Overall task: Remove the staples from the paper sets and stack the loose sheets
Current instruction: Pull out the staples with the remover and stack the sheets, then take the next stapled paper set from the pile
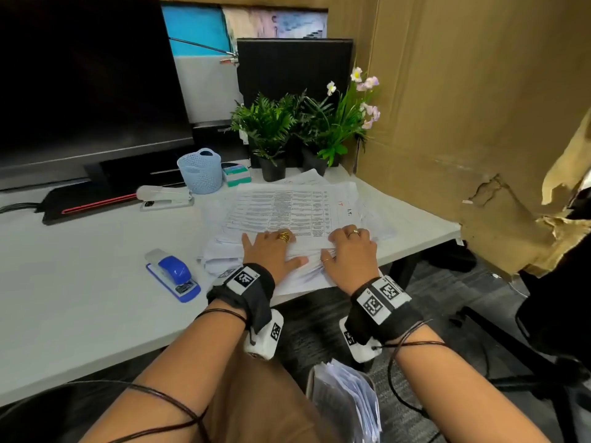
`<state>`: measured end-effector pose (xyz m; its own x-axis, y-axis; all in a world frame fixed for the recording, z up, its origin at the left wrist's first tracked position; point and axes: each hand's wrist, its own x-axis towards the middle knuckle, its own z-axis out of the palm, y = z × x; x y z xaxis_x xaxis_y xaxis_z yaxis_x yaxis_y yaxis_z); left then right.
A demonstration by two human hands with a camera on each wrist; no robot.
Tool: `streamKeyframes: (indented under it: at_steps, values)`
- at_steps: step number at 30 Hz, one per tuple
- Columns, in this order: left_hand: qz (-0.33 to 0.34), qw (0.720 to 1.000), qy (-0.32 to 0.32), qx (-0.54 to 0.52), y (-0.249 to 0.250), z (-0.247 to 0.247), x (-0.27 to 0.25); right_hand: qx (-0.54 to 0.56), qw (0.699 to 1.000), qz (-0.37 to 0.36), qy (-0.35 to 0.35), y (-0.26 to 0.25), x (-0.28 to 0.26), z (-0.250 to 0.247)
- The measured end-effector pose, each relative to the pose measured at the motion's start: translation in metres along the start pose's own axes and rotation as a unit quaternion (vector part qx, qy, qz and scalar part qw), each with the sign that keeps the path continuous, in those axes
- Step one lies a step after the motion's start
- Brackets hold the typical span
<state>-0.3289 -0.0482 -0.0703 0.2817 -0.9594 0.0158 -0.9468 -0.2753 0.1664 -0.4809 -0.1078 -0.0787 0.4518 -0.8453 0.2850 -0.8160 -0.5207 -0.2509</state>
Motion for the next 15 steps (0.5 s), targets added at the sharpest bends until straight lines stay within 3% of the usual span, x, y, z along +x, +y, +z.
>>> streamKeyframes:
  at_steps: [7, 12, 15]
  values:
    - [0.007, 0.993, -0.016, 0.120, 0.002, -0.013, -0.005, 0.093, 0.994, 0.050, 0.029, -0.004, 0.011, -0.016]
    - [0.033, 0.990, 0.011, 0.133, 0.005, -0.010, -0.012, -0.034, 0.993, 0.117, -0.003, -0.002, 0.021, -0.024]
    - [0.040, 0.990, 0.015, 0.136, 0.007, -0.010, -0.013, -0.036, 0.987, 0.151, -0.031, -0.003, 0.029, -0.027]
